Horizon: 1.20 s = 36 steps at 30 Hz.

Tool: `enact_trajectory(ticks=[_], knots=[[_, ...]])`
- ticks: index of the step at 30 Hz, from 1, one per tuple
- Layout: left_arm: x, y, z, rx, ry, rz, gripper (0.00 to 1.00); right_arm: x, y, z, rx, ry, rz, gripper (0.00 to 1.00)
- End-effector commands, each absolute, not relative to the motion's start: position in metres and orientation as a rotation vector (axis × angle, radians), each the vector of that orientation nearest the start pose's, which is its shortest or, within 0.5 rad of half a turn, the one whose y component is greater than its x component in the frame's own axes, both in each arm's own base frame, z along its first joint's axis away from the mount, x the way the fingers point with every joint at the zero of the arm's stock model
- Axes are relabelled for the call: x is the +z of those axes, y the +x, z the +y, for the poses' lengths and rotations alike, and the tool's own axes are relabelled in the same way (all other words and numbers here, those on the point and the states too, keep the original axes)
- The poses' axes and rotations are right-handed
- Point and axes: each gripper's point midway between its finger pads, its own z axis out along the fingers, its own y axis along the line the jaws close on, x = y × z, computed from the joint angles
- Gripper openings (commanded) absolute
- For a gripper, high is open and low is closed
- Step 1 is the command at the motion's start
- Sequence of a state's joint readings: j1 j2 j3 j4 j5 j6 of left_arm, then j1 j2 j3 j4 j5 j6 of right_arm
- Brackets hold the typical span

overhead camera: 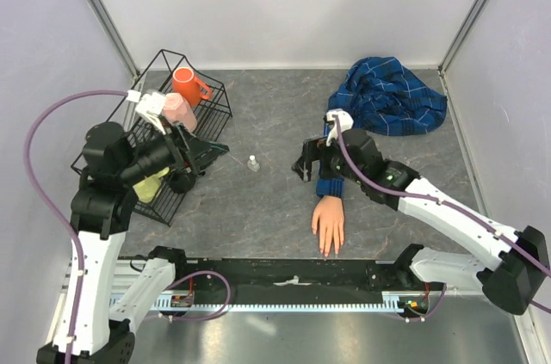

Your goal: Paint the nails

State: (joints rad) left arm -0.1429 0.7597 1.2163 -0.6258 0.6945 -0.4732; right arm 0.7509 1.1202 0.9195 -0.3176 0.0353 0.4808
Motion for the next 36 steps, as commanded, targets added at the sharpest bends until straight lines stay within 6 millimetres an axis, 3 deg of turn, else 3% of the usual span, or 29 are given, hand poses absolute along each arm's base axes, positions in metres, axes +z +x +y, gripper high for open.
enact_trajectory(ticks=[1,2,3,5,6,8,12,16,19,20,23,25,36], knots=[[0.346,0.191,-0.160,-1.013,0.248,1.926,0.76,0.194,0.257,0.276,0.732,-0.274,2.064,0.98],[0.337,0.188,-0.168,-1.020,0.273,1.953,0.76,0.197,0.257,0.284,0.758,-0.291,2.016,0.98],[0.320,0.195,-0.167,-0.967,0.242,1.998,0.75,0.178,0.252,0.281,0.739,-0.310,2.038,0.98],[0.300,0.192,-0.176,-0.919,0.278,2.055,0.73,0.184,0.256,0.289,0.774,-0.320,1.953,0.98],[0.284,0.201,-0.171,-0.831,0.239,2.092,0.71,0.169,0.254,0.286,0.768,-0.324,1.963,0.98],[0.271,0.199,-0.180,-0.799,0.267,2.121,0.68,0.171,0.254,0.290,0.795,-0.331,1.919,0.98],[0.234,0.218,-0.179,-0.561,0.251,2.184,0.61,0.165,0.255,0.278,0.735,-0.298,1.936,0.98],[0.198,0.234,-0.190,-0.402,0.314,2.259,0.61,0.181,0.249,0.257,0.700,-0.254,1.910,0.98],[0.182,0.252,-0.185,-0.266,0.314,2.276,0.65,0.193,0.242,0.243,0.688,-0.223,1.897,0.98],[0.168,0.259,-0.185,-0.213,0.326,2.304,0.67,0.197,0.242,0.238,0.680,-0.207,1.886,0.98],[0.153,0.274,-0.189,-0.135,0.336,2.325,0.68,0.212,0.237,0.224,0.678,-0.168,1.844,0.98],[0.152,0.285,-0.194,-0.129,0.326,2.305,0.64,0.217,0.232,0.215,0.671,-0.157,1.836,0.98],[0.120,0.330,-0.205,-0.024,0.301,2.354,0.53,0.214,0.219,0.196,0.628,-0.176,1.853,0.98]])
